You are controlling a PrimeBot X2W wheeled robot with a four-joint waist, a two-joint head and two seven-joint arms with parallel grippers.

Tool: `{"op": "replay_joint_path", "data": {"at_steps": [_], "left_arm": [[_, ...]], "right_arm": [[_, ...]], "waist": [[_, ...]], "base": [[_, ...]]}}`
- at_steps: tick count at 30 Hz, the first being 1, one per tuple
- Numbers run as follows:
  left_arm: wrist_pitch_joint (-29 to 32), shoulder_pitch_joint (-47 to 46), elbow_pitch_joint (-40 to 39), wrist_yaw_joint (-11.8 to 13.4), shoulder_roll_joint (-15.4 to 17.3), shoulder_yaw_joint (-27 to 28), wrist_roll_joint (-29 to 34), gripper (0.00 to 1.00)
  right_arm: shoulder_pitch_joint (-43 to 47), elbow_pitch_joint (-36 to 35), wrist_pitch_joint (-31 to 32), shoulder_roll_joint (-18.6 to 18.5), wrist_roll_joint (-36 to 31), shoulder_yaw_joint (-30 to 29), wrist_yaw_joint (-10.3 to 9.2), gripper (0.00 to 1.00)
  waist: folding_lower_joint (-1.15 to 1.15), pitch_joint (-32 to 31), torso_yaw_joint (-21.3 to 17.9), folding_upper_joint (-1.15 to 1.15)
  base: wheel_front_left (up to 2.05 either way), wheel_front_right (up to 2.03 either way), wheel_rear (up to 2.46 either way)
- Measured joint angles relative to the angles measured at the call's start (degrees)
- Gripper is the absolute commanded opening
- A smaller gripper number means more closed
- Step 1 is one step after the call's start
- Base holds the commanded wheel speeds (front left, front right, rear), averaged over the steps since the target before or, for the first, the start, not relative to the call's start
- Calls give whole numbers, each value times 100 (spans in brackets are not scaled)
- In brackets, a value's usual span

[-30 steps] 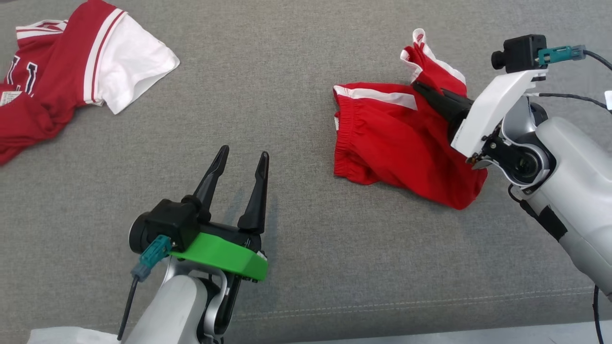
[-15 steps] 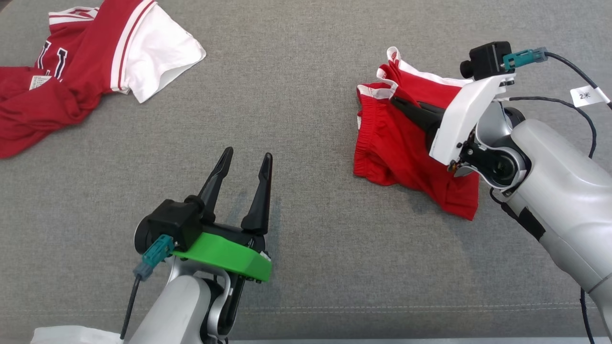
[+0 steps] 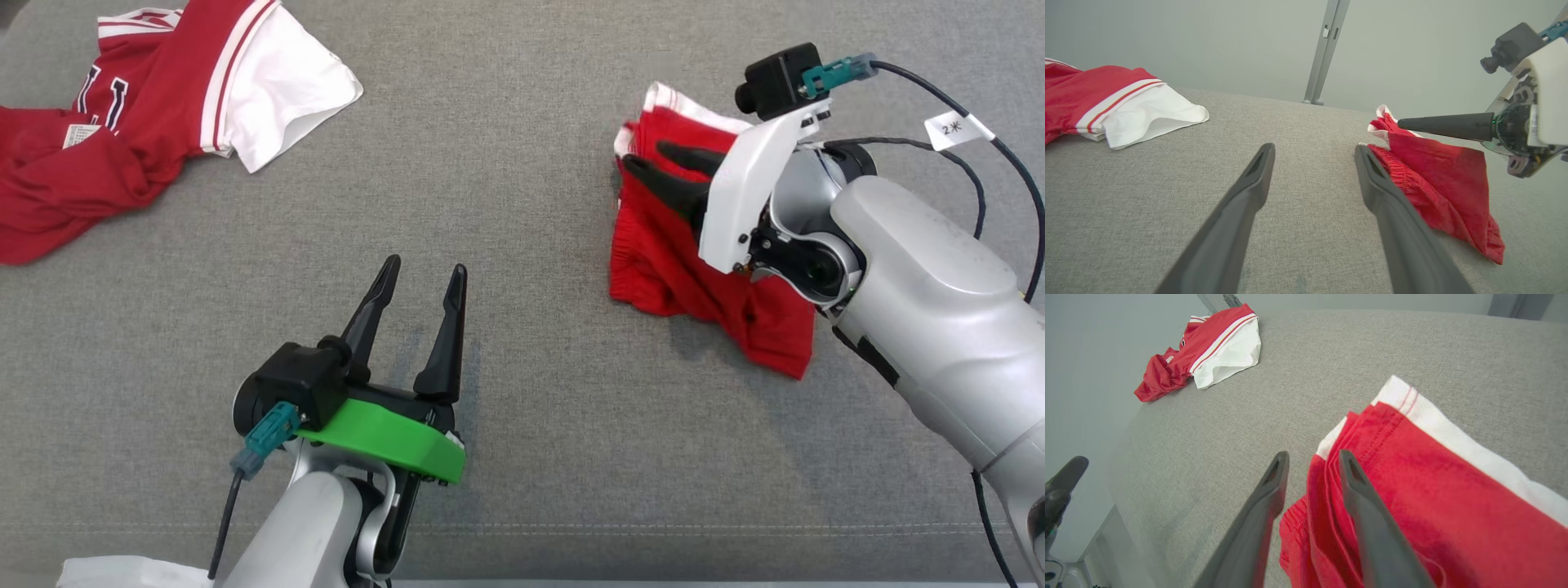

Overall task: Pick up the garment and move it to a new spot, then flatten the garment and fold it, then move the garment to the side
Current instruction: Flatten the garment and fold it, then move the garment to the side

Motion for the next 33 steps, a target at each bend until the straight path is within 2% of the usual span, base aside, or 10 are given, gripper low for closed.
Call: {"op": "replay_joint_path", "data": {"at_steps": [6,11,14,19,21,25,33], "left_arm": [[-1,1,81,1,-3,69,-1,100],[-1,2,79,1,-4,93,-1,100],[-2,2,79,1,-5,89,-1,100],[-3,4,77,1,-9,76,-1,100],[-18,8,68,2,-9,90,0,100],[-18,9,51,7,-9,105,8,100],[-18,10,24,8,-9,57,47,100]], "right_arm": [[-225,-170,-82,145,-218,178,5,100],[-330,-364,-305,214,-218,89,11,100],[-401,-376,-437,36,-218,-77,11,100],[-290,-113,-550,-543,-192,-310,-10,100],[-88,5,-549,-661,-99,-363,-47,100],[492,244,-554,-689,227,-456,-55,100],[937,505,-602,-680,705,-668,-54,100]], "waist": [[0,-61,-43,0],[0,-129,-161,0],[0,-163,-235,0],[0,-197,-303,0],[0,-194,-324,0],[0,-152,-398,0],[0,-48,-441,0]], "base": [[0,0,0],[0,0,0],[0,0,0],[0,0,0],[0,0,0],[0,0,0],[0,0,0]]}}
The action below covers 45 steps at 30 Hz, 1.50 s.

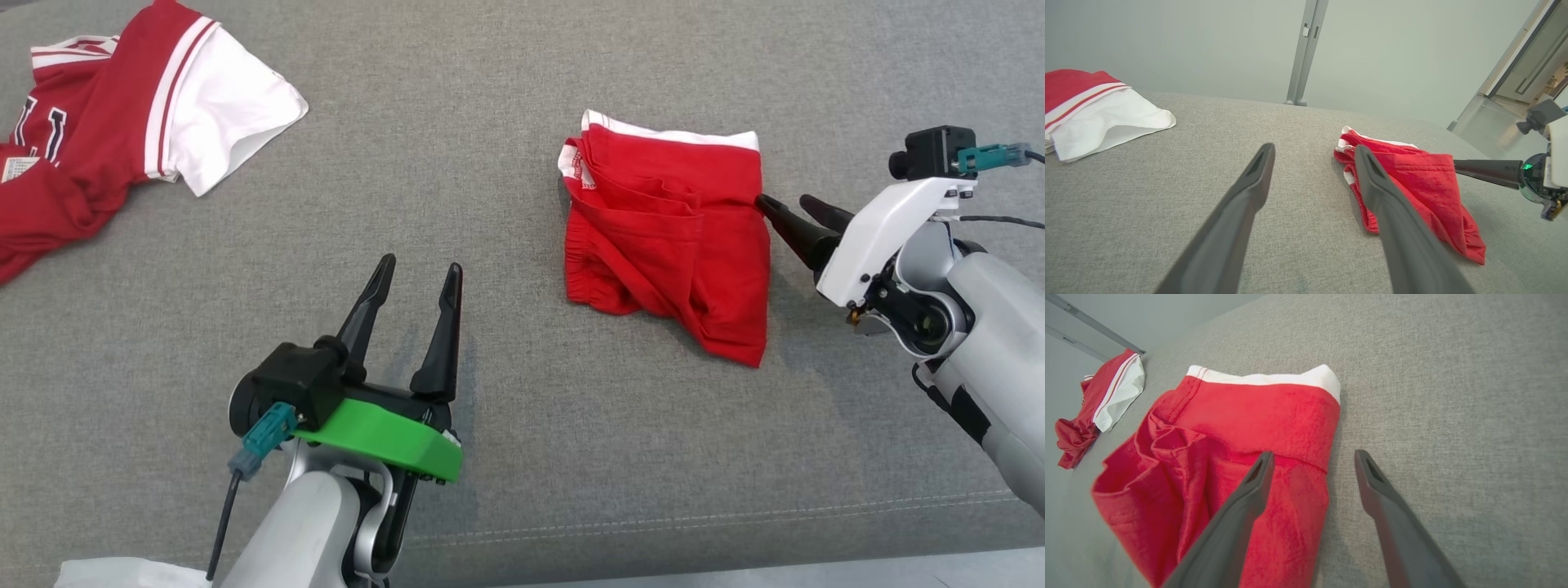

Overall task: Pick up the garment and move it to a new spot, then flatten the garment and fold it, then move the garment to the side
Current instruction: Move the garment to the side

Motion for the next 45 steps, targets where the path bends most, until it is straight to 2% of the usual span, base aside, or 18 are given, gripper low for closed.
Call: {"op": "replay_joint_path", "data": {"at_steps": [9,18,19,20,21,22,28,32,40,45], "left_arm": [[0,-1,7,-1,0,-88,21,100],[0,-1,21,-1,3,-25,21,100],[0,-1,20,-1,3,-21,21,100],[0,-1,20,-1,3,-16,21,100],[0,-1,19,-1,3,-11,21,100],[0,-1,18,-1,3,-5,31,100],[0,-3,3,0,3,43,54,100],[0,-3,-26,16,23,163,54,100],[0,-3,-44,18,29,191,56,100],[0,-4,-91,18,29,180,96,100]], "right_arm": [[68,180,16,67,266,-127,9,100],[129,302,372,250,555,-109,15,100],[127,309,386,261,567,-134,15,82],[122,311,388,275,605,-159,15,47],[109,315,388,292,628,-176,15,33],[71,319,386,312,643,-177,15,0],[-136,336,247,175,299,-63,16,0],[-586,339,149,-127,-146,49,16,0],[-1059,338,116,-494,-426,80,18,0],[-1434,341,121,-923,-798,154,16,0]], "waist": [[0,130,117,0],[0,177,249,0],[0,182,251,0],[0,189,253,0],[0,197,254,0],[0,212,255,0],[0,248,254,0],[0,256,205,0],[0,236,49,0],[0,246,-38,0]], "base": [[0,0,0],[0,0,0],[0,0,0],[0,0,0],[0,0,0],[0,0,0],[0,0,0],[0,0,0],[0,0,0],[0,0,0]]}}
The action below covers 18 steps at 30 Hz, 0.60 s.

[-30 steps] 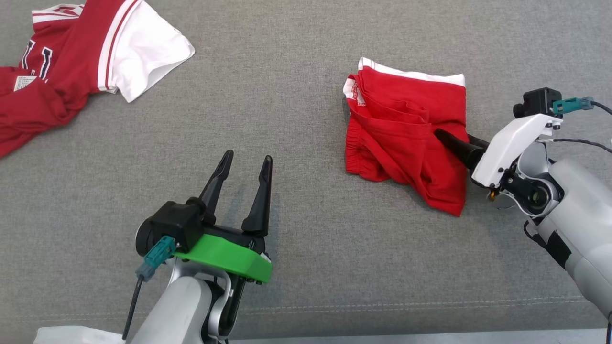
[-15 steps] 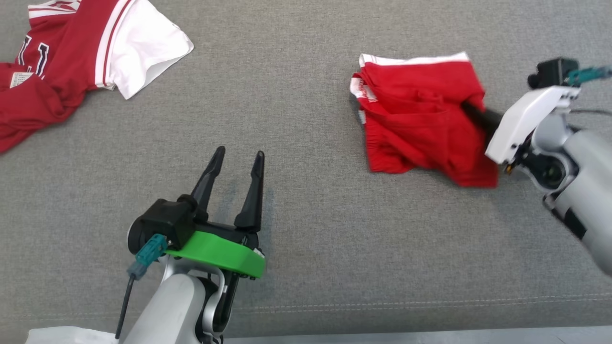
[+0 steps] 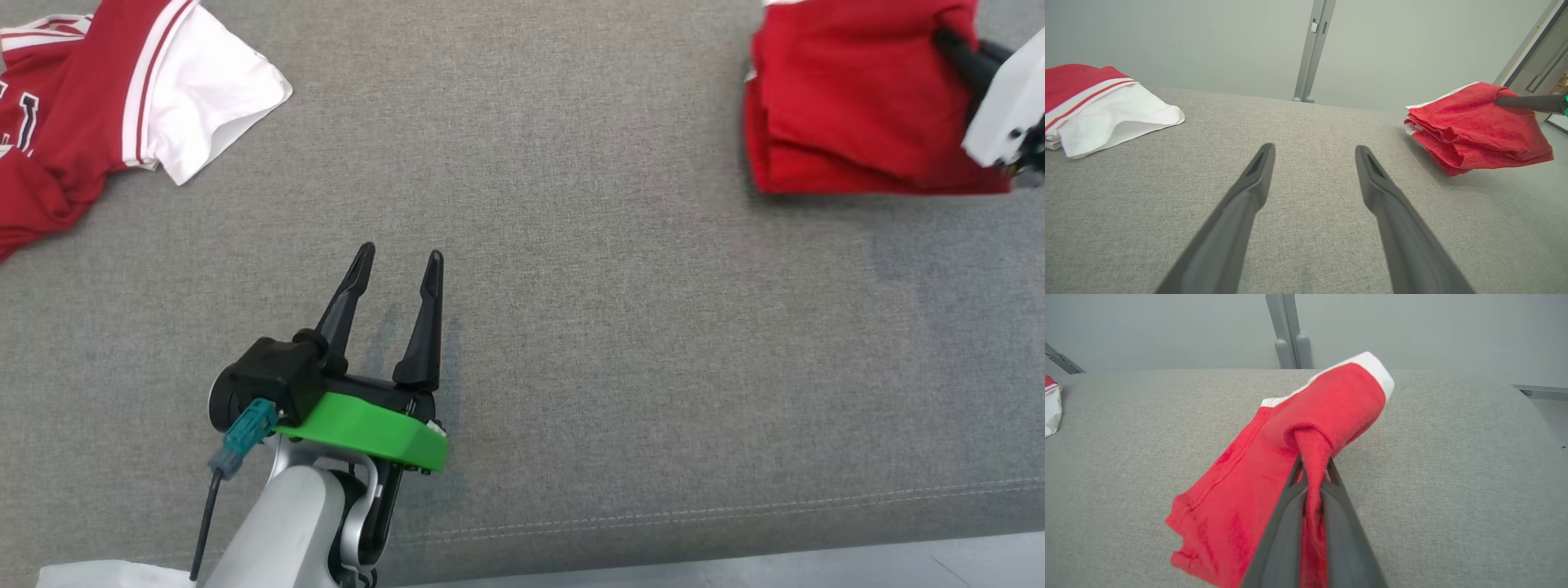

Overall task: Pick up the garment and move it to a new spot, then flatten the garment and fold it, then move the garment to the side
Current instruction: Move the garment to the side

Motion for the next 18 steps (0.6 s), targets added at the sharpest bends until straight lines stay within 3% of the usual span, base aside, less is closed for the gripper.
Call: {"op": "replay_joint_path", "data": {"at_steps": [8,18], "left_arm": [[0,-4,-55,0,13,-43,33,100],[26,-56,-222,0,70,-104,194,100]], "right_arm": [[-293,52,436,-274,-414,344,0,0],[-922,230,625,-605,-683,366,-1,0]], "waist": [[0,126,-75,0],[0,426,-67,0]], "base": [[0,0,0],[0,0,0]]}}
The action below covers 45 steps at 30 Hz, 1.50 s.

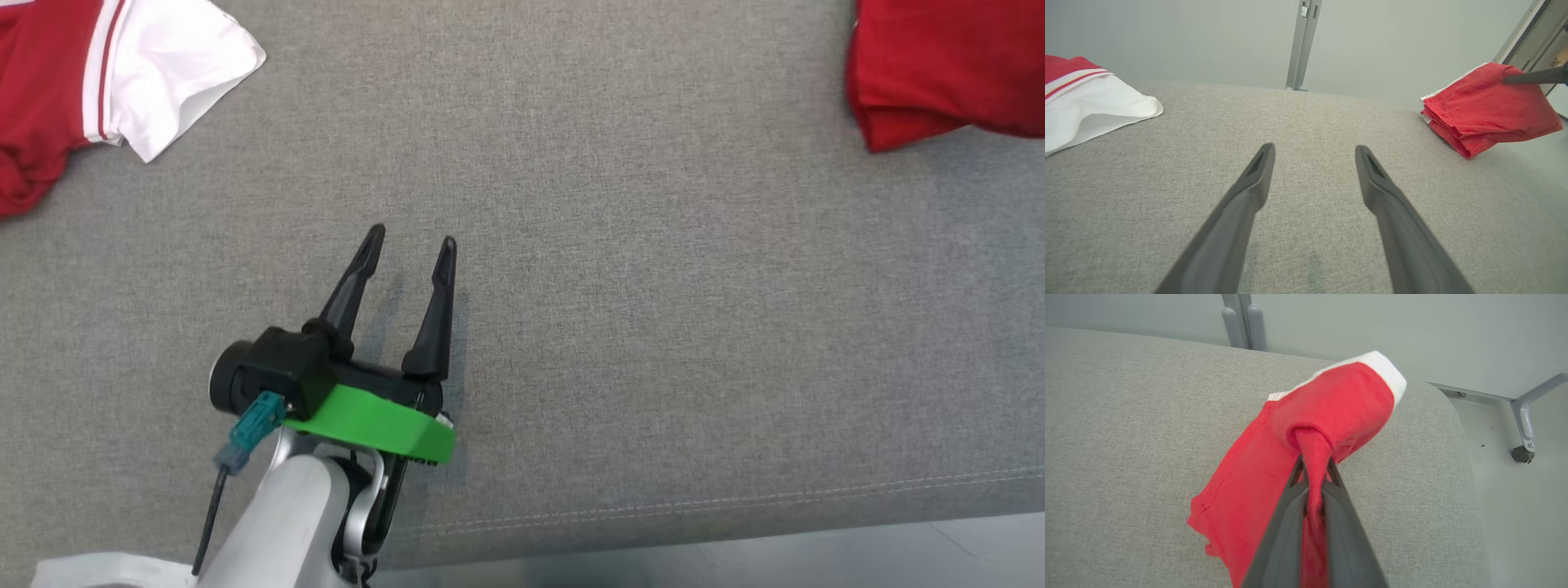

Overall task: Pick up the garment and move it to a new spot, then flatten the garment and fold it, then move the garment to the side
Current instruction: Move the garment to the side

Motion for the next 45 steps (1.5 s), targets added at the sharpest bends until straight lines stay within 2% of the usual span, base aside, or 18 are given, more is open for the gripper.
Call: {"op": "replay_joint_path", "data": {"at_steps": [10,20,30,33,34,35,36,45], "left_arm": [[110,-305,-254,0,71,-76,135,100],[292,-368,-434,1,237,-55,291,100],[411,-374,-543,27,305,-46,402,100],[425,-375,-546,27,309,-57,420,100],[459,-375,-547,27,311,-57,420,100],[460,-375,-548,27,311,-58,420,100],[460,-375,-550,29,312,-58,420,100],[511,-376,-586,57,335,-48,437,100]], "right_arm": [[-474,218,25,-227,-238,-79,-19,0],[-633,630,-216,-277,-220,-338,-370,0],[-607,1039,-649,-261,-511,-221,-775,0],[-508,1199,-753,-215,-509,-223,-890,30],[-464,1240,-790,-200,-509,-223,-925,48],[-420,1274,-833,-193,-509,-222,-934,84],[-388,1317,-867,-180,-509,-224,-978,100],[-73,1602,-1151,-8,-392,-349,-1024,100]], "waist": [[0,359,61,0],[0,792,-8,0],[0,1059,-159,0],[0,1095,-183,0],[0,1101,-188,0],[0,1106,-191,0],[0,1109,-194,0],[0,1124,-223,0]], "base": [[0,0,0],[0,0,0],[0,0,0],[0,0,0],[0,0,0],[0,0,0],[0,0,0],[0,0,0]]}}
